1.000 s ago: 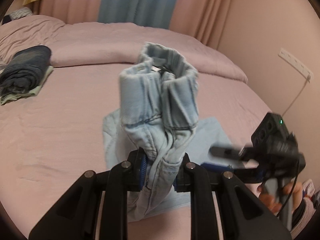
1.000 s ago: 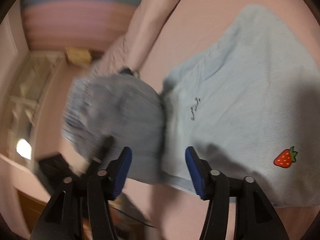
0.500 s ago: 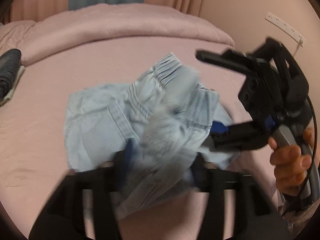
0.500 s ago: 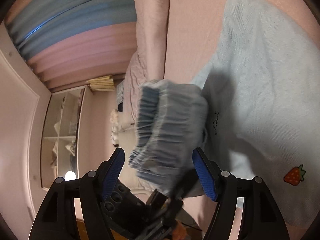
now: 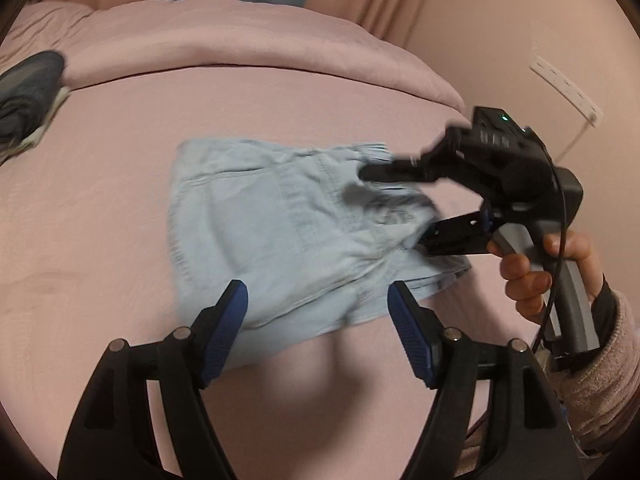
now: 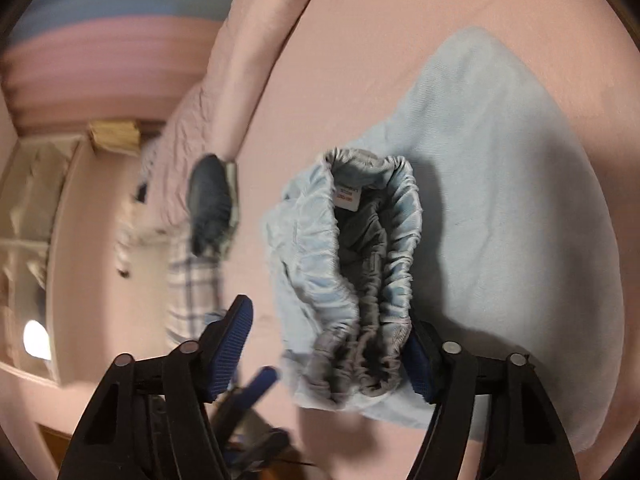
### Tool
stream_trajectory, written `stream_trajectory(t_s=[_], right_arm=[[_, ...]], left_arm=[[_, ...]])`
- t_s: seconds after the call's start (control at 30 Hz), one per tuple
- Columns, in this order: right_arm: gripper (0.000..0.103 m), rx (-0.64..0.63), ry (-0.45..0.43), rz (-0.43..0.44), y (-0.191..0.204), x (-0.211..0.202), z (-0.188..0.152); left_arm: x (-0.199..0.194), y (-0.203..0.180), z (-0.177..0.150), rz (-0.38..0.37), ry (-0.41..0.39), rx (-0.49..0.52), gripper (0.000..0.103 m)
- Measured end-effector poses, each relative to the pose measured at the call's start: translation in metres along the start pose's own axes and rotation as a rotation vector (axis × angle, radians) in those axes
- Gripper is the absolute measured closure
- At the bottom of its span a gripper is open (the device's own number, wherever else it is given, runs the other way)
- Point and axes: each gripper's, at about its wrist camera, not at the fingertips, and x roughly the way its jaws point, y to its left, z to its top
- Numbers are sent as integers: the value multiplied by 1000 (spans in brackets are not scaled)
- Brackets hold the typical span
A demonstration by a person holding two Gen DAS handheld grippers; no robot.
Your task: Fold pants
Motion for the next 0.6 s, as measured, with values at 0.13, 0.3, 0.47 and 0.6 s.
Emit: stream_trajectory(t_s=[0.13, 0.3, 0.47, 0.6], right_arm=[[62, -97, -11, -126, 10, 10, -1], [69, -188, -53, -175, 26, 7, -6], [71, -259, -95, -143, 48, -5, -5], [71, -273, -131, -128, 51, -22, -2]], left_arm=[[-9, 20, -12, 62, 10, -79, 30], [-18, 33, -14, 85, 0, -129, 30], [-23, 33, -14, 103, -13, -120, 30], [-22, 32, -13, 99, -14, -124, 30]])
